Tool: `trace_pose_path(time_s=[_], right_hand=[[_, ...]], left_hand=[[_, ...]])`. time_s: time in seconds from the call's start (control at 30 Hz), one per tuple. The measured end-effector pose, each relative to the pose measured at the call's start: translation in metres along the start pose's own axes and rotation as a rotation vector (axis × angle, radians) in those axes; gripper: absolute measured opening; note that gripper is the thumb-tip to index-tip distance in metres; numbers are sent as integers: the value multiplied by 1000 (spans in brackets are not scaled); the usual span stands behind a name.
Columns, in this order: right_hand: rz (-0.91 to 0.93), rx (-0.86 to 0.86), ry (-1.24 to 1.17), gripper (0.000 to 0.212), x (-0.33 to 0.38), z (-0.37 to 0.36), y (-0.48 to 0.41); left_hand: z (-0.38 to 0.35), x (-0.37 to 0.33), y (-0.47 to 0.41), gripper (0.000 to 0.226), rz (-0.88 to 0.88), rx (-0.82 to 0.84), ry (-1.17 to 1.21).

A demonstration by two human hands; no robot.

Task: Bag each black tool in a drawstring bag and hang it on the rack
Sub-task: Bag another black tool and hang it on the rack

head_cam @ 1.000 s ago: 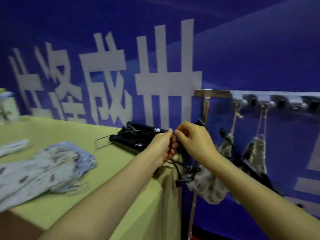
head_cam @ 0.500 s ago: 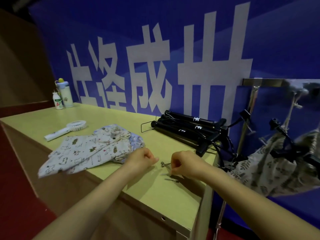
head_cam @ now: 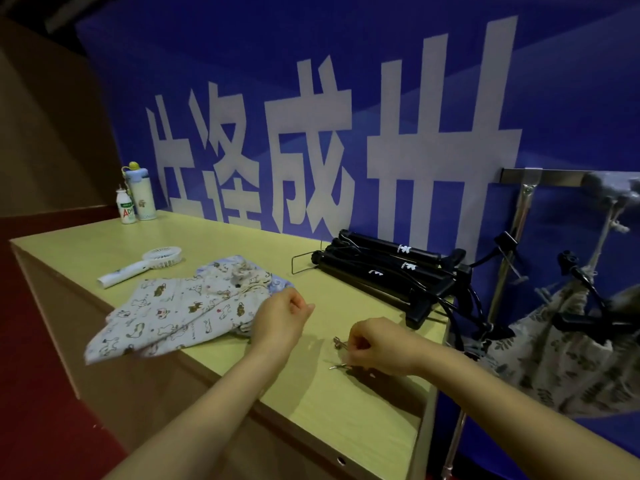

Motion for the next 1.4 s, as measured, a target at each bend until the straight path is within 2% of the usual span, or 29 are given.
trace_pose_path(time_s=[0.07,0.17,0.27,0.4,0.53,0.63,0.83,0.93,1.07,1.23,1.3,1.4], right_hand=[[-9,-51,-187,13,10,7,-13],[-49,-170,-303,18,22,12,-35],[-79,-227,-352,17,29,12,-51],[-115,-266,-486,18,29,12,-60],[-119,-283,-648,15,30,13,-68],[-111,-273,-791,14,38,10,-74],[-67,-167,-899,16,59,-10,-74],[-44,-100,-934,18,69,-21,-69],[-61,-23,-1003,21,80,-31,-67],[-99,112,-1137,17,101,-46,-70],[-141,160,-1268,19,106,-49,-72],[-211,290,-1621,17,112,-46,-73]], left_hand=[[23,10,-9,28,6,-127,-99],[43,29,-21,23,1,-169,-168],[52,48,-26,23,-25,-99,-227],[55,66,-20,36,-52,71,-376],[63,76,-18,52,-48,157,-354],[67,80,-16,49,-73,245,-366],[79,85,-10,10,-53,118,-407],[80,91,-8,12,-5,53,-323],[93,94,-9,13,2,-115,-216],[102,90,-15,13,-15,-156,-193],[107,89,-17,13,-4,-179,-163],[115,88,-19,12,6,-205,-121]])
Point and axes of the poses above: each hand's wrist, its own y-axis away from the middle knuckle, its own z-axis out of the back of the hand, x = y × z, the point moved 6 cm from there along -y, towards the middle knuckle, and after that the axes turned 10 degrees about -z, right-handed, at the moved point
